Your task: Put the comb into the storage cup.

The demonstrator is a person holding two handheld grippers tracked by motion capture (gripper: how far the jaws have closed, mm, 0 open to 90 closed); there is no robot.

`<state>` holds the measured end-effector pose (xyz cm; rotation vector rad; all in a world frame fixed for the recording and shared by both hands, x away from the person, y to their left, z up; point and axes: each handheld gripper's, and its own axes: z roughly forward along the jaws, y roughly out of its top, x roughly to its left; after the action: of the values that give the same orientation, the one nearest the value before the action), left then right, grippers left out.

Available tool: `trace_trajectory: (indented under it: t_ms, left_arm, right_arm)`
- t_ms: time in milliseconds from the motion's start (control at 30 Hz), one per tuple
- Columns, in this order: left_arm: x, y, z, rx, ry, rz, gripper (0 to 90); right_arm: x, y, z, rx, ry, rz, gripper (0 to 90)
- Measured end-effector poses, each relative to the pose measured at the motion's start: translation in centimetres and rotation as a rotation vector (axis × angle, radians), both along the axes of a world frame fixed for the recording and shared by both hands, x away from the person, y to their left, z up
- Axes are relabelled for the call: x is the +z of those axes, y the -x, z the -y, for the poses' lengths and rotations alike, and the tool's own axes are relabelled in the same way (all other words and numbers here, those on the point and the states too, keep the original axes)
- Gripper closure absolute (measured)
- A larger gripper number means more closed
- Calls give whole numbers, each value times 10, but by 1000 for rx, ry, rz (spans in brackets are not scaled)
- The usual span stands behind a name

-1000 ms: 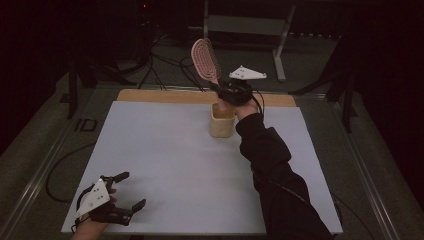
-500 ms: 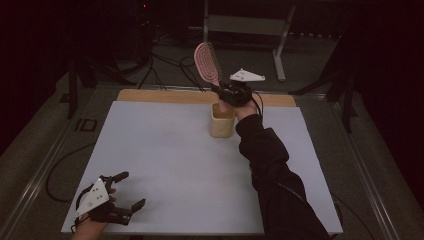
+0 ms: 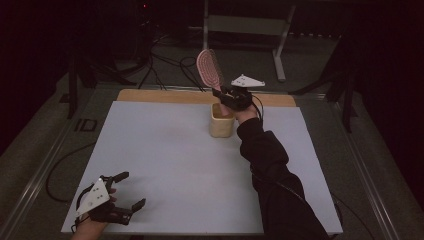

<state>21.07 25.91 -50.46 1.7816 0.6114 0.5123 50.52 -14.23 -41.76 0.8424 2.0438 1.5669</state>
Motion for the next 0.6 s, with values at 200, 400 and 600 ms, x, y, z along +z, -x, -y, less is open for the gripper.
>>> trace_trajectory:
  t_ms: [200,400,600]
  left_arm:
    - [0,0,0,1,4,-2,0]
    - [-1,-1,-1,2,5,-4,0]
    - [-1,-1,0,1,6,-5,0]
  right_arm:
    - [-10,0,2,15,10,-16,706]
    - [-18,0,7,33,14,-27,705]
    - [-23,1,9,60,31,-38,705]
